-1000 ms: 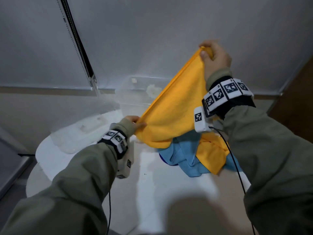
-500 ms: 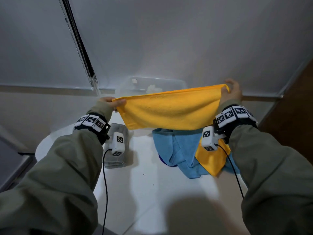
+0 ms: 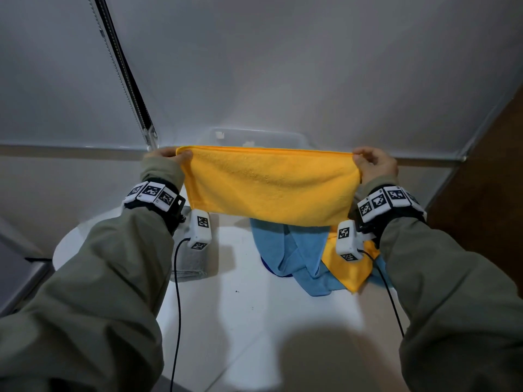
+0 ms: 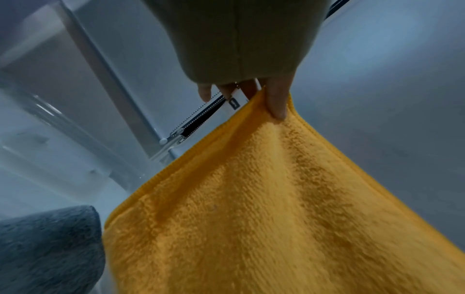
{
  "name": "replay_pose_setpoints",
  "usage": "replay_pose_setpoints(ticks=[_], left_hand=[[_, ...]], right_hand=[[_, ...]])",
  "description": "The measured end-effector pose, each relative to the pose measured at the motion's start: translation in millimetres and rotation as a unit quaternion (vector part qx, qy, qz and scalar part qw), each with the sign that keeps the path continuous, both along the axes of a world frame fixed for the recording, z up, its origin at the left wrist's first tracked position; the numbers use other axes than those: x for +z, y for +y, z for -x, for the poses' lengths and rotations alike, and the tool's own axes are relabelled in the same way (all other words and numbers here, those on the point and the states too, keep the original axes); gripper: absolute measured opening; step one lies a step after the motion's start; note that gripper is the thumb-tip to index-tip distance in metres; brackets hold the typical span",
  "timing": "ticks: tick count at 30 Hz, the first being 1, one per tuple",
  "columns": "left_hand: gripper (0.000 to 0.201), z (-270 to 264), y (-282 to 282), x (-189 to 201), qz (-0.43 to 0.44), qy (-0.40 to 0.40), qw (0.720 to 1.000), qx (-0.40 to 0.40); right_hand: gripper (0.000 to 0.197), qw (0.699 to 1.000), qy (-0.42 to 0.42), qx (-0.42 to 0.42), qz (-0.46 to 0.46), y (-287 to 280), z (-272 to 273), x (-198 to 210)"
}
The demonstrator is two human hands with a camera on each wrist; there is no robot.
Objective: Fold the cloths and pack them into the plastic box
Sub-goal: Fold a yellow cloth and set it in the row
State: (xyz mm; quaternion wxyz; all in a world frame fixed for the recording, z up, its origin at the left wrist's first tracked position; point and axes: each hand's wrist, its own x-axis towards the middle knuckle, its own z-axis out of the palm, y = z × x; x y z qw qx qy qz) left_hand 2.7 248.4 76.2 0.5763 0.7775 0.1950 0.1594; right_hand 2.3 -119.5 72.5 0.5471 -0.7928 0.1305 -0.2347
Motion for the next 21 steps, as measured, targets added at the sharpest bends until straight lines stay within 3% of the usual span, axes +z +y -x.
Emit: replay_pose_setpoints(ticks=[4, 9, 12, 17, 21], left_hand=[[0.014, 1, 4, 9, 0.013, -0.027, 0.997, -0.067], [0.008, 1, 5, 7, 0.082, -0.064, 0.987, -0.126], [0.009, 0, 7, 1, 0.088, -0.065, 0.981, -0.157], [0.041, -1, 6, 5, 0.060, -0.102, 0.982, -0.147], [0.036, -3, 0, 11, -0.027, -0.024, 0.993, -0.110]], right_hand=[[0.024, 0.999, 0.026, -0.041, 0.006, -8, -4, 0], [0.028, 0.993, 0.087, -0.069, 0.041, -18, -3, 0], [0.028, 0.991, 0.092, -0.087, 0.052, -21, -4, 0], [0.025, 0.992, 0.083, -0.086, 0.038, -17, -8, -2], [0.025, 0.982, 0.129, -0.071, 0.121, -12, -9, 0]])
